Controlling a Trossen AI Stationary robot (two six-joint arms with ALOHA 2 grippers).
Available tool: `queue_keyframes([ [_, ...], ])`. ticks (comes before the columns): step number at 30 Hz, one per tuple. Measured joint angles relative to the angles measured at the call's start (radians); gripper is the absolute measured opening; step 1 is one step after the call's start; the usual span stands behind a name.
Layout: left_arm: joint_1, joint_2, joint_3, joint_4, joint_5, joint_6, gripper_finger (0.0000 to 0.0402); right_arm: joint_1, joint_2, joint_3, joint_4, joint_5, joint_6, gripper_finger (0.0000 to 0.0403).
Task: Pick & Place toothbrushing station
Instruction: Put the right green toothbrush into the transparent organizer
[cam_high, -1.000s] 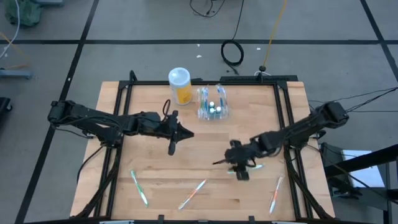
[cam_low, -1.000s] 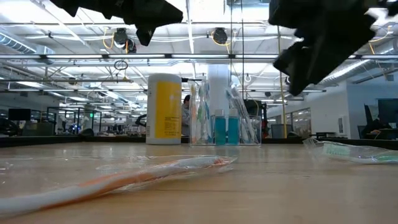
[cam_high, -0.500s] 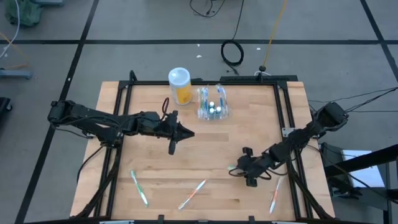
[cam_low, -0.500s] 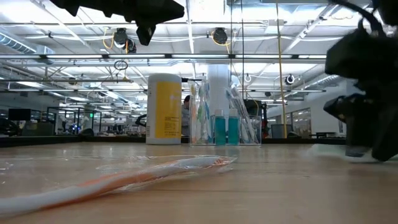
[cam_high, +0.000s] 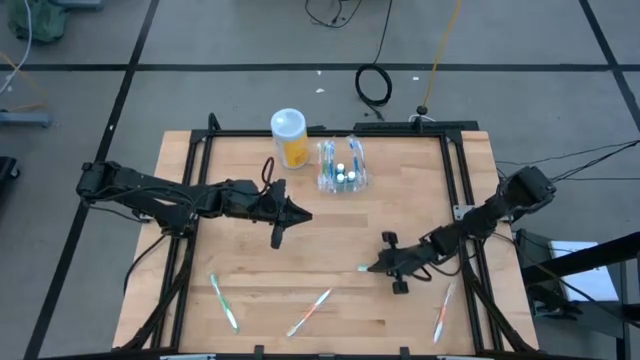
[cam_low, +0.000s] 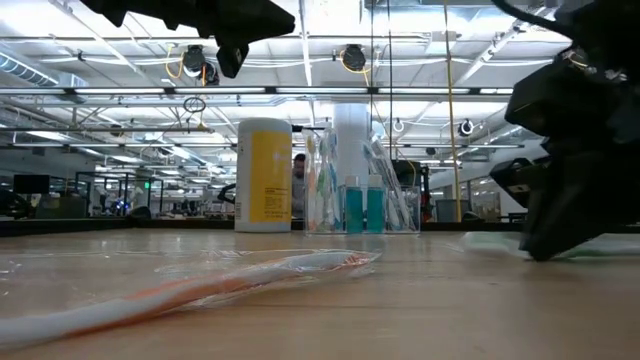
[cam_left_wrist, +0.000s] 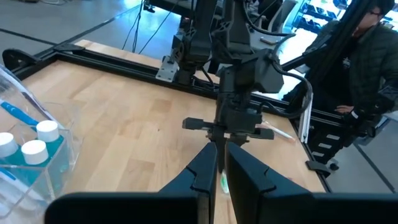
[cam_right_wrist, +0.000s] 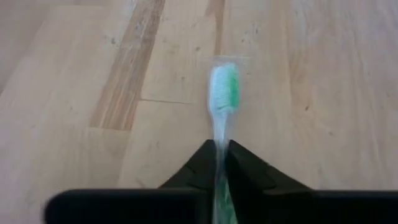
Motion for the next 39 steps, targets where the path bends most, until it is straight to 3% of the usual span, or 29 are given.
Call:
queue_keyframes([
  [3,0.000,0.000,0.000,0.003,0.000,0.000,0.0033,-0.039,-0.028,-0.004,0.041,-0.053,-0.044,0.0011],
  [6,0.000,0.000,0.000,0.001,0.000,0.000,0.0033,-0.087,-0.095,-0.003,0.116,-0.042,-0.103,0.0017],
  [8,0.000,0.000,0.000,0.001,0.000,0.000,0.0033,-0.130,-0.147,-0.003,0.166,0.024,-0.154,0.0014],
  [14,0.000,0.000,0.000,0.006,0.000,0.000,0.0033,-0.280,-0.302,-0.001,0.395,0.354,-0.330,0.0006],
  [17,0.000,0.000,0.000,0.006,0.000,-0.002,0.0033,-0.373,-0.338,-0.001,0.486,0.404,-0.461,0.0007],
  [20,0.000,0.000,0.000,0.008,0.000,-0.001,0.0033,-0.480,-0.331,-0.001,0.645,0.376,-0.476,0.0004],
  [23,0.000,0.000,0.000,0.010,0.000,-0.001,0.0033,-0.592,-0.289,-0.001,0.759,0.237,-0.442,0.0000],
  [27,0.000,0.000,0.000,0.017,-0.007,-0.001,0.0033,-0.705,-0.214,-0.001,0.786,0.053,-0.382,0.0001],
  [34,0.000,0.000,0.000,0.017,-0.008,-0.002,0.0033,-0.812,-0.052,-0.001,0.937,0.084,-0.350,0.0001],
  [39,0.000,0.000,0.000,0.017,-0.008,-0.002,0.0033,-0.848,0.028,-0.001,0.942,0.083,-0.311,0.0001],
])
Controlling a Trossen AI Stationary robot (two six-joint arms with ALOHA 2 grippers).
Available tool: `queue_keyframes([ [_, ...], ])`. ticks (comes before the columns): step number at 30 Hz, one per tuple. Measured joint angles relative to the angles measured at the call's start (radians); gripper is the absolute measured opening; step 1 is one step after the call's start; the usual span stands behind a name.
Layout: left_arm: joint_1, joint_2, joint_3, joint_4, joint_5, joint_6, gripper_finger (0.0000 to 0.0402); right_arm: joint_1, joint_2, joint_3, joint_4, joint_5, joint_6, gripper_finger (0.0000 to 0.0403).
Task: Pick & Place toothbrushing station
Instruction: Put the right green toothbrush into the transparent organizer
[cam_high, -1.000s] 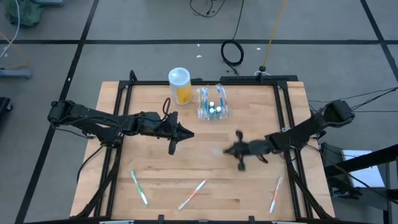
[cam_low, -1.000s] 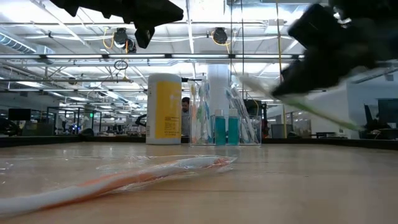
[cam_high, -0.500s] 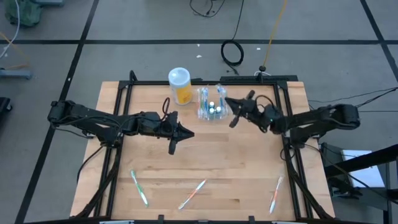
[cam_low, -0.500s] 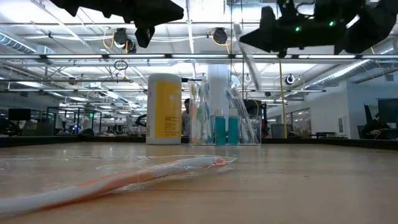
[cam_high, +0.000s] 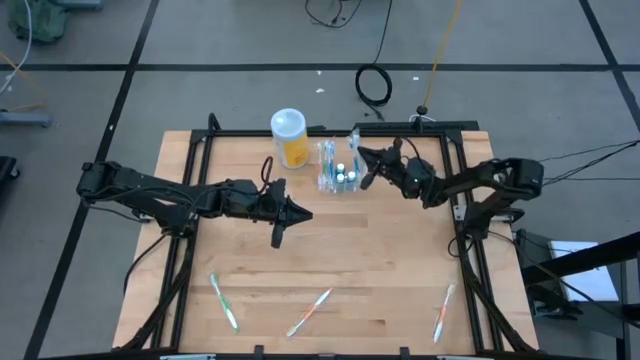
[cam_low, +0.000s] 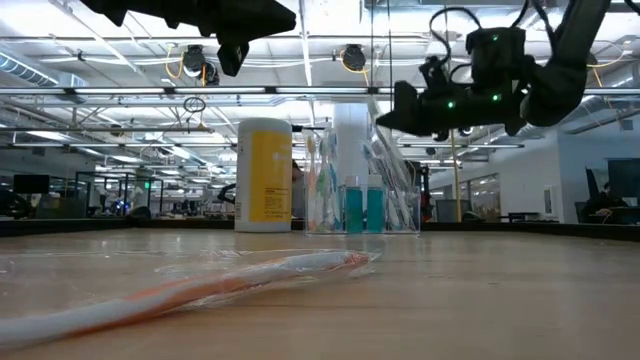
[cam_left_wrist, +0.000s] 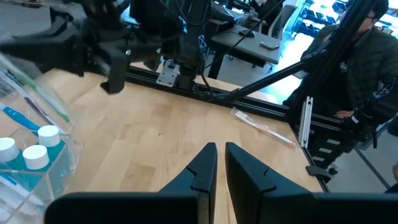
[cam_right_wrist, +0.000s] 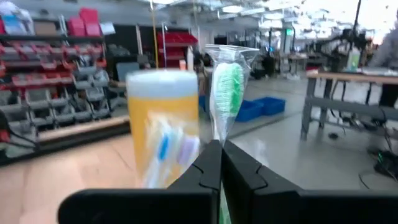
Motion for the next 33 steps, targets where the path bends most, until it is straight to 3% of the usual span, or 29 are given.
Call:
queue_keyframes([
  [10,-0.001,0.000,0.000,-0.035,0.001,-0.003,0.0033,-0.001,0.007,0.000,-0.161,0.016,-0.118,0.0001],
  [20,0.000,0.000,0.000,-0.035,0.001,-0.040,0.0033,-0.001,0.005,0.001,-0.300,0.240,-0.105,0.0000],
  [27,0.000,0.000,0.000,-0.040,0.002,-0.040,0.0033,0.001,0.005,0.001,-0.324,0.238,-0.122,0.0004],
  [33,-0.001,0.000,0.000,-0.040,0.002,-0.053,0.0033,0.002,0.005,0.001,-0.316,0.240,-0.151,0.0039],
])
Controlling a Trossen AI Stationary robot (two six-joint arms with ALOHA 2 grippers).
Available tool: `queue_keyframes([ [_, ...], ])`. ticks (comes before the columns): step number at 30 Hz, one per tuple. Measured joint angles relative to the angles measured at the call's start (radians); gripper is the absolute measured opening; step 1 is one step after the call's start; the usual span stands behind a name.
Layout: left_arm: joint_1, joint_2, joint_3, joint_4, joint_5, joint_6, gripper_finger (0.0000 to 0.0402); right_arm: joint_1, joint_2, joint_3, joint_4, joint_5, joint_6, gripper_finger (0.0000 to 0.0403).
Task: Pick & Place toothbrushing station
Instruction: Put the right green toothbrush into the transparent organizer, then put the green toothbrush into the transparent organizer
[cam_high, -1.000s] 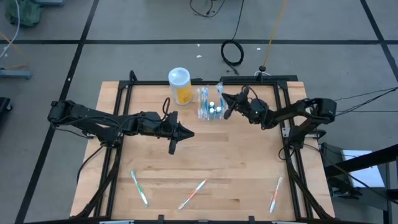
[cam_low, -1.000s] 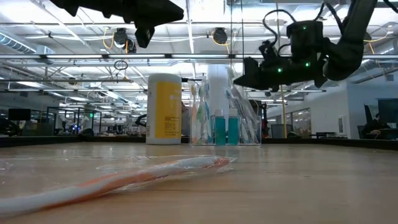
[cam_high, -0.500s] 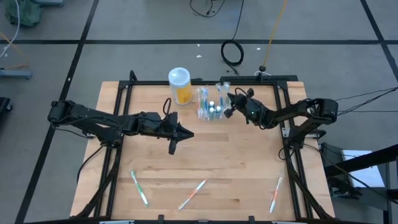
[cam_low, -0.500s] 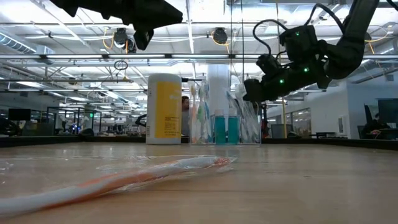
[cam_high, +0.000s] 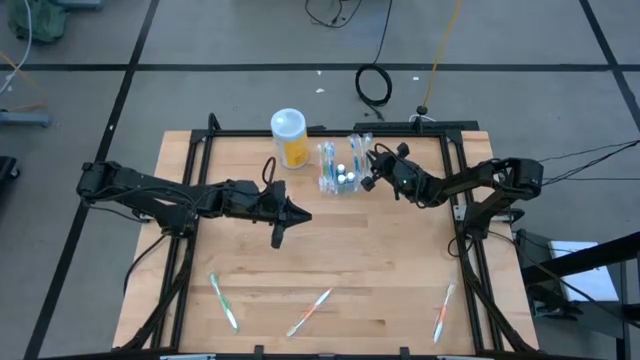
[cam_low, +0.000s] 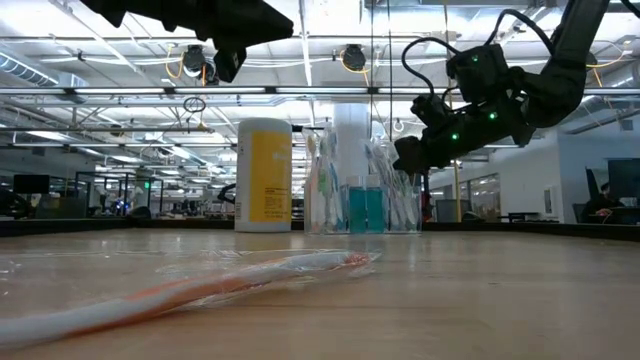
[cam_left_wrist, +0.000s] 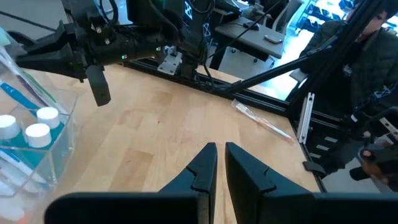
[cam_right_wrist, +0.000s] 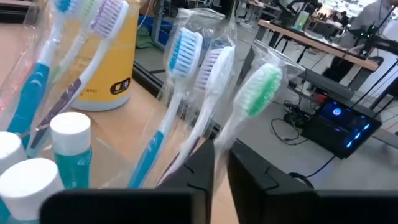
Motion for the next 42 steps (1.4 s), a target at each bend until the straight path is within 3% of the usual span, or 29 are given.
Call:
queue_keyframes([
  [7,-0.003,0.000,0.000,0.000,0.002,-0.032,0.0033,0.000,-0.006,0.000,0.011,0.001,0.000,0.0098],
  [13,-0.028,0.000,0.000,0.000,0.002,-0.052,0.0033,0.021,-0.088,-0.001,-0.036,0.003,-0.044,0.0127],
  [28,-0.195,0.081,0.000,-0.023,0.021,-0.051,0.0033,0.191,-0.376,-0.001,-0.121,-0.001,-0.059,0.0123],
  [30,-0.213,0.085,0.000,-0.099,0.035,-0.125,0.0033,0.214,-0.389,-0.001,-0.120,-0.001,-0.059,0.0123],
  [34,-0.236,0.078,0.000,-0.286,0.048,-0.431,0.0033,0.243,-0.398,-0.001,-0.116,-0.001,-0.073,0.0122],
  [39,-0.290,0.064,0.001,-0.538,0.183,-0.856,0.0033,0.261,-0.397,-0.001,-0.117,-0.001,-0.072,0.0117],
  [42,-0.359,0.066,-0.001,-0.661,0.220,-0.990,0.0033,0.274,-0.397,-0.001,-0.117,-0.001,-0.071,0.0114],
])
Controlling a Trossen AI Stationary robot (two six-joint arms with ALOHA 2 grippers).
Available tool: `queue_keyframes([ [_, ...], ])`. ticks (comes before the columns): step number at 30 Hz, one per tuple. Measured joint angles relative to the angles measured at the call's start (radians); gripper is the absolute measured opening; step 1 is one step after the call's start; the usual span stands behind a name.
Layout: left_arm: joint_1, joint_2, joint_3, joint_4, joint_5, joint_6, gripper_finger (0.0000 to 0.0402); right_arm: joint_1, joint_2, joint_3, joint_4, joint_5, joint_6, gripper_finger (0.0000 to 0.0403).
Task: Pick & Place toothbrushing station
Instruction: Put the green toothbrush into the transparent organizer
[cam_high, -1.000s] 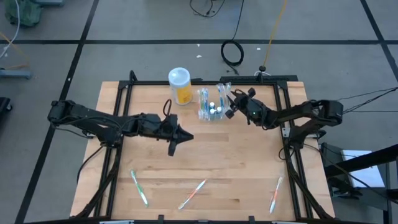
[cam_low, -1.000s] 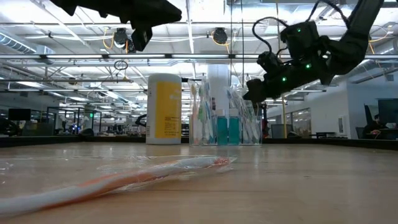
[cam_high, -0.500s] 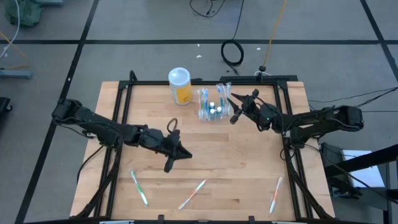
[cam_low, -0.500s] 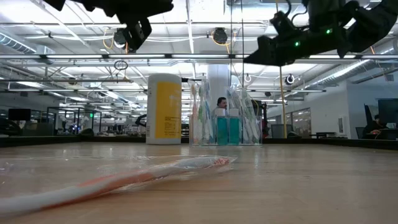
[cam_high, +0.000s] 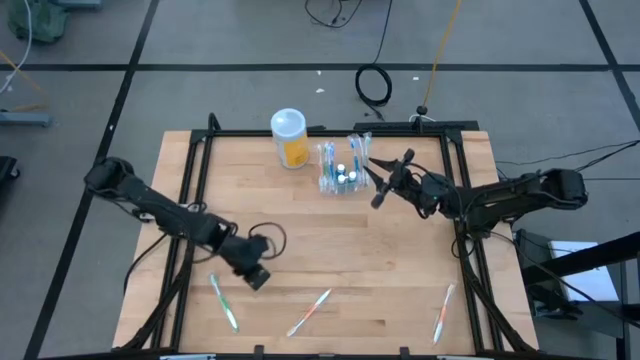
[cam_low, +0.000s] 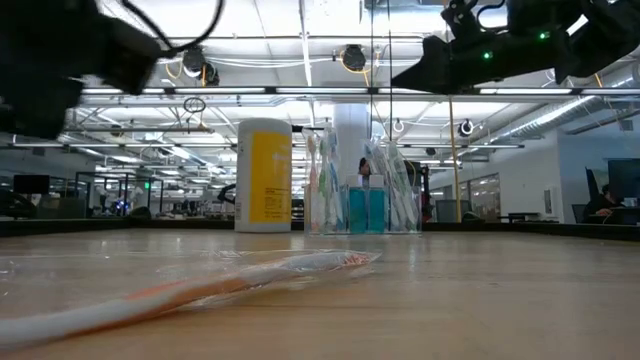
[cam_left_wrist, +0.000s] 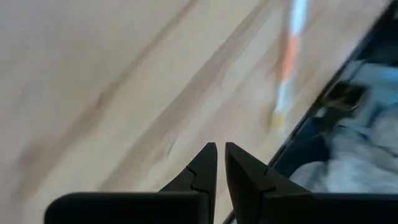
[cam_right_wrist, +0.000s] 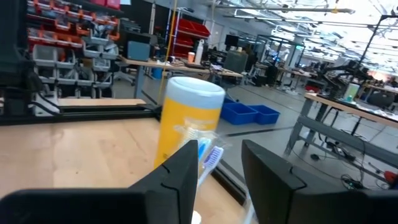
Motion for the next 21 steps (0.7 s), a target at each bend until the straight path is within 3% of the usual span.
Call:
queue_keyframes([
  [4,-0.100,0.003,0.000,-0.100,-0.009,-0.136,0.0033,0.022,0.000,0.000,-0.002,0.000,0.001,0.0114],
  [11,-0.252,0.003,0.001,-0.110,-0.004,-0.287,0.0033,0.055,0.000,0.000,-0.002,0.000,0.001,0.0113],
  [17,-0.324,0.003,0.001,-0.242,0.042,-0.499,0.0037,0.071,0.000,0.000,0.004,0.000,0.002,0.0107],
  [21,-0.360,0.002,-0.010,-0.334,0.049,-0.598,0.0064,0.086,0.000,0.000,0.005,0.000,0.002,0.0105],
])
